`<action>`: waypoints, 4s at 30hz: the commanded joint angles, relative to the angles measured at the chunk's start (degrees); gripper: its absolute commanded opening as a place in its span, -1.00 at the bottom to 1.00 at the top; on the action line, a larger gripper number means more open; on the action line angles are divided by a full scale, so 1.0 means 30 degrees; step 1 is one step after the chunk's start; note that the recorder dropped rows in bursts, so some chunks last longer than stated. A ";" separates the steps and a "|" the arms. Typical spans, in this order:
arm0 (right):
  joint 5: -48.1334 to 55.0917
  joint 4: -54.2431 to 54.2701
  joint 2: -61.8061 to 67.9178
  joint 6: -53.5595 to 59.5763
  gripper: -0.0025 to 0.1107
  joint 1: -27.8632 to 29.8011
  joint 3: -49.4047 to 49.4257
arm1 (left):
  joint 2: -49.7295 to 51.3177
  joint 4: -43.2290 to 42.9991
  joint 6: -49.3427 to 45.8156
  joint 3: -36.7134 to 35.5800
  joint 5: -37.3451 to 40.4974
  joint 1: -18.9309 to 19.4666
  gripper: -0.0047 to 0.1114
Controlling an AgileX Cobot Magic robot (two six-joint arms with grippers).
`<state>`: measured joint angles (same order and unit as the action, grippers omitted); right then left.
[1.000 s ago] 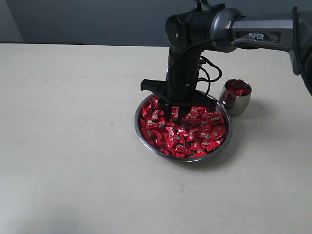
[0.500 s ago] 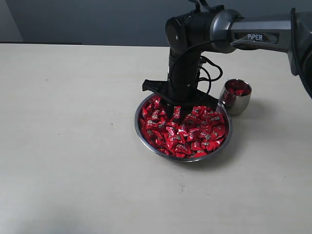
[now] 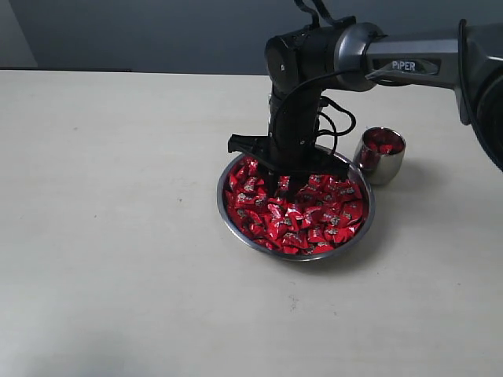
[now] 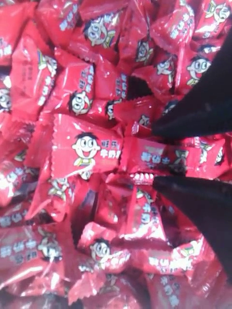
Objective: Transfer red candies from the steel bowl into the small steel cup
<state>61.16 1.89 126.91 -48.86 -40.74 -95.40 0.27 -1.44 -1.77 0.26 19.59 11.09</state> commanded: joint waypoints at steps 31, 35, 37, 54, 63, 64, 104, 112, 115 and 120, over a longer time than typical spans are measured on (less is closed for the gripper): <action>0.0337 -0.0111 0.0950 0.0448 -0.22 0.0031 -0.0103 | -0.0091 -0.0037 0.0027 -0.0088 -0.0149 -0.0126 -0.91; 0.0320 -0.0088 0.0950 0.0448 -0.08 0.0031 -0.0103 | -0.0091 -0.0037 0.0027 -0.0088 -0.0149 -0.0126 -0.91; 0.0320 -0.0091 0.0950 0.0448 -0.17 0.0031 -0.0103 | -0.0091 -0.0037 0.0027 -0.0088 -0.0149 -0.0126 -0.91; 0.0398 -0.1188 0.0913 0.0790 -0.97 0.0031 -0.0103 | -0.0091 -0.0037 0.0027 -0.0088 -0.0149 -0.0126 -0.91; 0.0485 -0.1551 -0.1148 0.1424 -0.97 0.0031 -0.0103 | -0.0091 -0.0037 0.0027 -0.0088 -0.0149 -0.0126 -0.91; 0.0485 -0.1694 -0.1394 0.1424 -0.97 0.0031 -0.0103 | -0.0091 -0.0037 0.0027 -0.0088 -0.0149 -0.0126 -0.91; 0.0839 -0.0916 -0.4481 1.1145 -0.97 0.7345 -0.0103 | -0.0091 -0.0037 0.0027 -0.0088 -0.0149 -0.0126 -0.91; 0.0854 0.0045 -0.3586 1.2124 -0.97 0.7345 -0.0103 | -0.0091 -0.0037 0.0027 -0.0088 -0.0149 -0.0126 -0.91; 0.0854 0.0045 -0.3283 1.2124 -0.97 0.7345 -0.0103 | -0.0091 -0.0037 0.0027 -0.0088 -0.0149 -0.0126 -0.91; 0.0780 0.0045 -0.2763 1.2139 -0.97 0.7345 -0.0103 | -0.0091 -0.0037 0.0027 -0.0088 -0.0149 -0.0126 -0.91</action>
<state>63.96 2.21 117.99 -13.03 -19.00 -95.75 0.27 -1.44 -1.77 0.26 19.59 11.09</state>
